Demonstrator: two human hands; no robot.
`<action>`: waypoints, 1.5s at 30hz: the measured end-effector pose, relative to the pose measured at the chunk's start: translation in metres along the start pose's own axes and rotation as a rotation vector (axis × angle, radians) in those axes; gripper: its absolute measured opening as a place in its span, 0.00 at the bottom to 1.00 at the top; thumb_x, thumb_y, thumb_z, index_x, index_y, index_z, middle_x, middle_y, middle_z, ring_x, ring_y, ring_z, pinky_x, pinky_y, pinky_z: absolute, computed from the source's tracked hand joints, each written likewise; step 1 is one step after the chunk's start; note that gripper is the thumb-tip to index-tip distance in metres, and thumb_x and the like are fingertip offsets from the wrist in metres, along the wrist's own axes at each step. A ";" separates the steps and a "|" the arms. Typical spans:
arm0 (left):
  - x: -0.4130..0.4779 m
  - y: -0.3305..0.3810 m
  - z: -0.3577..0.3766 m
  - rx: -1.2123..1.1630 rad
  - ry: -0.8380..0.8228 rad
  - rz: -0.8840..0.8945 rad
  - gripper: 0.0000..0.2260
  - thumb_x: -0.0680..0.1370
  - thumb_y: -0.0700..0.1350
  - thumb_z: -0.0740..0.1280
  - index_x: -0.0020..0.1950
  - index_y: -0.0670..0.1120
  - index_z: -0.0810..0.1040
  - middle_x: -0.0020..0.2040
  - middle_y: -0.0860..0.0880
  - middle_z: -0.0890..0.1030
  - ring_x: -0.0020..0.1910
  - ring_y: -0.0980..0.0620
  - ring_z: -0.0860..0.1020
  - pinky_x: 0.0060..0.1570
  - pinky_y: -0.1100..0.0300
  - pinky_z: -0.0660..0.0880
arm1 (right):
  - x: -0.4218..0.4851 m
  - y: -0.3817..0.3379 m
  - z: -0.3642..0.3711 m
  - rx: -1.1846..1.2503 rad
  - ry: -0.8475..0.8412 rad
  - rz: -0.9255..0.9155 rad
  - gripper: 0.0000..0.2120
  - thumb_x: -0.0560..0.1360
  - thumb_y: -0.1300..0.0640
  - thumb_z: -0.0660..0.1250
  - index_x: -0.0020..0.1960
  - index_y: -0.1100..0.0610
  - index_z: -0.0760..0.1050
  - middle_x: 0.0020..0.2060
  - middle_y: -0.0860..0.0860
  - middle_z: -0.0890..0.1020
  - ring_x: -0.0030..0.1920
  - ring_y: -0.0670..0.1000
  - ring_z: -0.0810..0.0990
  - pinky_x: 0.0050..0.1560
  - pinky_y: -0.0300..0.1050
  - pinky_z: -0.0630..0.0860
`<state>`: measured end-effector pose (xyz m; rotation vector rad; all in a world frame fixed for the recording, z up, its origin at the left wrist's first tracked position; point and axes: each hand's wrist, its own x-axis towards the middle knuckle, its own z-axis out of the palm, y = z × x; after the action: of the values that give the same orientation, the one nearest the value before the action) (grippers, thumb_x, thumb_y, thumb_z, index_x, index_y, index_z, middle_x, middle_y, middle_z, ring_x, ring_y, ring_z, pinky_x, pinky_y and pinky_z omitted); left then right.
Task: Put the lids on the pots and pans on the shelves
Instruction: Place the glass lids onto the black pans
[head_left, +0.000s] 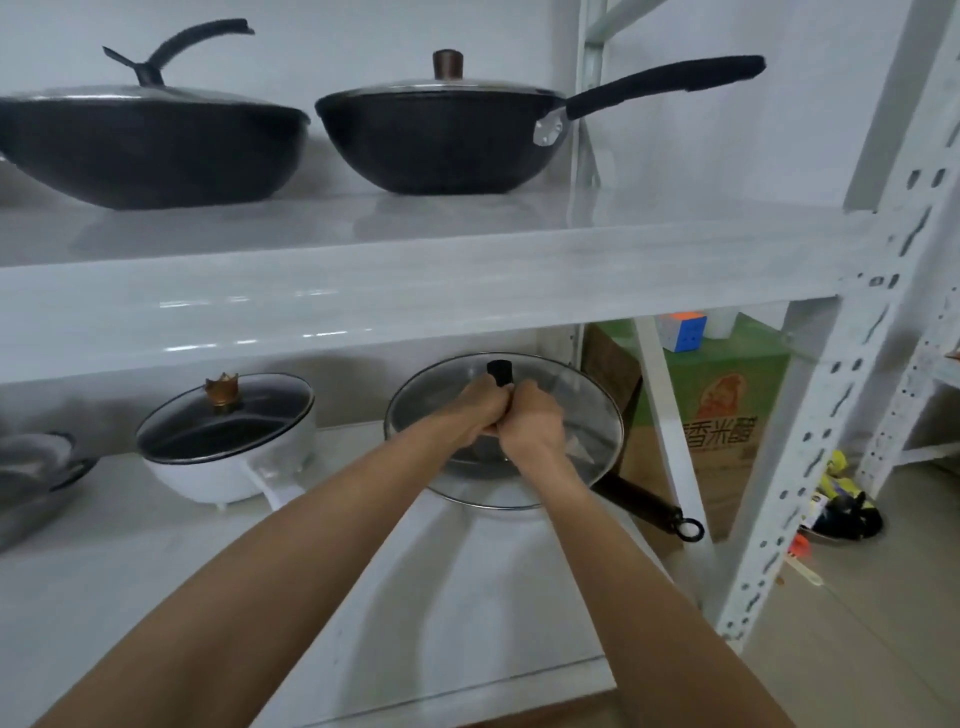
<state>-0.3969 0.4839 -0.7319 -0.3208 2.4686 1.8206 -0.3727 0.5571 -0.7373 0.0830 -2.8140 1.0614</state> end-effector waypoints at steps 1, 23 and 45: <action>0.012 0.000 -0.002 0.009 0.004 0.007 0.11 0.80 0.45 0.56 0.54 0.41 0.74 0.52 0.40 0.80 0.46 0.46 0.78 0.41 0.56 0.77 | 0.011 -0.001 0.005 0.007 -0.001 0.000 0.10 0.79 0.64 0.60 0.58 0.64 0.75 0.56 0.60 0.81 0.57 0.60 0.80 0.52 0.50 0.78; 0.108 -0.025 -0.014 -0.160 0.146 -0.102 0.07 0.80 0.38 0.55 0.45 0.39 0.71 0.42 0.43 0.74 0.46 0.47 0.73 0.50 0.56 0.68 | 0.087 0.006 0.071 0.172 0.083 -0.070 0.08 0.77 0.63 0.62 0.52 0.67 0.77 0.51 0.61 0.83 0.54 0.61 0.82 0.48 0.49 0.78; 0.121 -0.031 -0.013 0.053 0.237 -0.034 0.15 0.79 0.48 0.64 0.50 0.35 0.75 0.49 0.38 0.81 0.51 0.41 0.80 0.51 0.51 0.78 | 0.099 0.012 0.075 -0.011 0.047 -0.122 0.13 0.79 0.61 0.59 0.61 0.67 0.70 0.59 0.61 0.78 0.60 0.61 0.77 0.56 0.50 0.76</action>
<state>-0.5078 0.4468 -0.7771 -0.6043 2.6394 1.7939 -0.4797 0.5164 -0.7865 0.2233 -2.7334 1.0071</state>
